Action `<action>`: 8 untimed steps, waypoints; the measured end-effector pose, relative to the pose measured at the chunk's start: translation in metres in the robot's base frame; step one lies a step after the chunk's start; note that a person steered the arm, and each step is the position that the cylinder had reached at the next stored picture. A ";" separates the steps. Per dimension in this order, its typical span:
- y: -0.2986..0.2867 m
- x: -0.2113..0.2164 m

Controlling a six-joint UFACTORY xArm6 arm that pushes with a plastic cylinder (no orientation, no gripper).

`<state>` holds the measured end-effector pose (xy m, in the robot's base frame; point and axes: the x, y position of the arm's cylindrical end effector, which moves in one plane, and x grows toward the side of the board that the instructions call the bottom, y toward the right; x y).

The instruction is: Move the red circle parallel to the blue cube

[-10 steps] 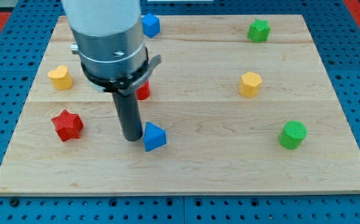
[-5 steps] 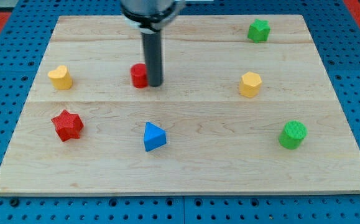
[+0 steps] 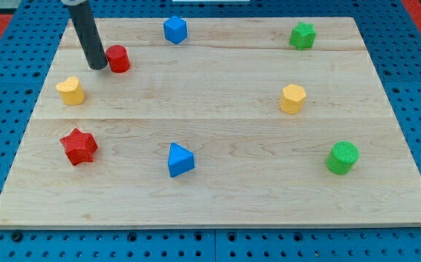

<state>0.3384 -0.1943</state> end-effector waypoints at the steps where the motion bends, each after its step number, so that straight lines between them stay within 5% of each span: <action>1: 0.034 0.017; 4: -0.008 -0.071; 6: 0.042 -0.068; 8: -0.009 -0.084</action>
<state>0.2544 -0.2031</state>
